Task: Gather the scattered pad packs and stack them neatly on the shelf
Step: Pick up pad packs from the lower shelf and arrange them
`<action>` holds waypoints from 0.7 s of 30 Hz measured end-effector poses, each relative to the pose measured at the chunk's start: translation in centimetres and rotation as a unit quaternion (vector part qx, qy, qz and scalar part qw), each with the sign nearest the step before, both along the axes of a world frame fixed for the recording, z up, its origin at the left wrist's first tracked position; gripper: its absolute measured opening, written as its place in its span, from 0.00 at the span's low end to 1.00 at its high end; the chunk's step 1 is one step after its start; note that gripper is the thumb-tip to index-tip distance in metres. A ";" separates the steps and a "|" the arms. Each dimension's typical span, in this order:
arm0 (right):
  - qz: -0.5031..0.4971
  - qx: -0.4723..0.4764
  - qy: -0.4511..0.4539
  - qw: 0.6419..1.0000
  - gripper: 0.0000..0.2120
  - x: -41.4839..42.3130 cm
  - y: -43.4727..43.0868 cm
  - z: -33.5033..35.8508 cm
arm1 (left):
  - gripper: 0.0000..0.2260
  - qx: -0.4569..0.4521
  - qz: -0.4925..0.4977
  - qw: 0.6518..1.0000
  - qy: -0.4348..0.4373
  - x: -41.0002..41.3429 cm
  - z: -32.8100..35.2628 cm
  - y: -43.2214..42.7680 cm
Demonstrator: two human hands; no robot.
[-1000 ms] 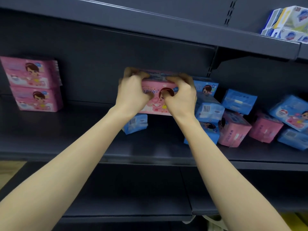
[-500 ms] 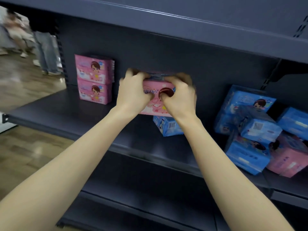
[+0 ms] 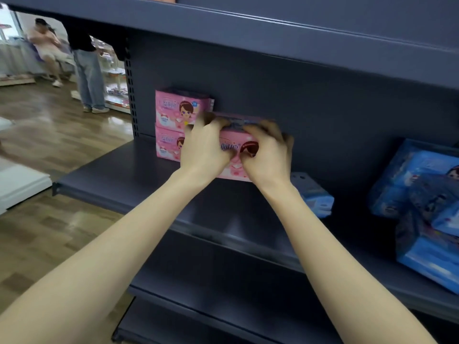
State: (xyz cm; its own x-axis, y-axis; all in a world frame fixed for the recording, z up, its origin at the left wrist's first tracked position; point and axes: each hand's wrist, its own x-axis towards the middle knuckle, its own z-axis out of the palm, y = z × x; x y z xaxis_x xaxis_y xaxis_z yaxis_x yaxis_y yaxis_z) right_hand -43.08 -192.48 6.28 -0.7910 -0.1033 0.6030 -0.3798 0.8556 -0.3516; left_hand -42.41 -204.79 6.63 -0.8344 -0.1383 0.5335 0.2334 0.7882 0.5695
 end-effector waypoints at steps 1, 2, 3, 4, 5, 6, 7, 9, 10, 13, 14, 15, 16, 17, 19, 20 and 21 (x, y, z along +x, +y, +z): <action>-0.004 0.003 -0.005 1.000 0.23 -0.4 -0.7 -0.2 | 0.25 0.001 -0.005 1.000 -0.002 -0.3 -0.2 -0.7; -0.007 0.007 -0.011 1.000 0.23 -0.7 -1.4 -0.5 | 0.25 0.002 -0.008 1.000 -0.006 -0.7 -0.5 -1.4; -0.011 0.013 -0.014 1.000 0.23 -0.9 -2.0 -0.7 | 0.25 0.002 -0.009 1.000 -0.011 -0.9 -0.8 -2.0; -0.016 0.020 -0.015 1.000 0.23 -1.2 -2.6 -1.0 | 0.25 0.000 -0.010 1.000 -0.017 -1.2 -1.1 -2.7; -0.020 0.026 -0.014 0.999 0.23 -1.5 -3.2 -1.4 | 0.26 -0.002 -0.012 1.000 -0.022 -1.5 -1.5 -3.4; -0.023 0.031 -0.014 0.999 0.23 -1.8 -3.8 -1.9 | 0.25 -0.006 -0.016 1.000 -0.026 -1.8 -1.8 -4.0; -0.025 0.034 -0.012 0.999 0.24 -2.2 -4.3 -2.4 | 0.25 -0.010 -0.021 0.999 -0.027 -2.1 -2.2 -4.6; -0.029 0.034 -0.005 0.999 0.24 -2.9 -5.0 -3.4 | 0.25 -0.014 -0.036 0.999 -0.030 -2.8 -3.0 -5.7; -0.033 0.032 0.001 0.999 0.24 -3.2 -5.3 -4.0 | 0.25 -0.010 -0.044 0.998 -0.032 -3.2 -3.4 -6.2; -0.048 0.025 0.011 0.998 0.24 -4.0 -6.1 -5.6 | 0.25 -0.007 -0.065 0.997 -0.039 -4.3 -4.5 -7.2; -0.053 0.021 0.013 0.998 0.24 -4.3 -6.4 -6.1 | 0.24 -0.008 -0.070 0.997 -0.038 -4.7 -4.9 -7.4; -0.053 0.022 0.021 0.998 0.26 -4.6 -6.7 -6.6 | 0.24 -0.007 -0.074 0.997 -0.036 -5.2 -5.2 -7.6; -0.051 0.027 0.033 0.998 0.27 -5.0 -6.9 -7.0 | 0.24 -0.007 -0.078 0.996 -0.035 -5.6 -5.6 -7.7; -0.053 0.034 0.044 0.997 0.28 -5.4 -6.9 -7.5 | 0.24 -0.008 -0.082 0.996 -0.033 -6.1 -6.0 -7.7; -0.068 0.052 0.062 0.994 0.29 -6.2 -6.8 -8.2 | 0.24 -0.013 -0.093 0.995 -0.025 -7.1 -6.8 -7.8; -0.073 0.057 0.070 0.993 0.29 -6.6 -6.7 -8.5 | 0.24 -0.015 -0.099 0.995 -0.020 -7.6 -7.2 -7.7; -0.079 0.060 0.079 0.992 0.29 -7.0 -6.7 -8.7 | 0.24 -0.016 -0.107 0.994 -0.016 -8.1 -7.5 -7.7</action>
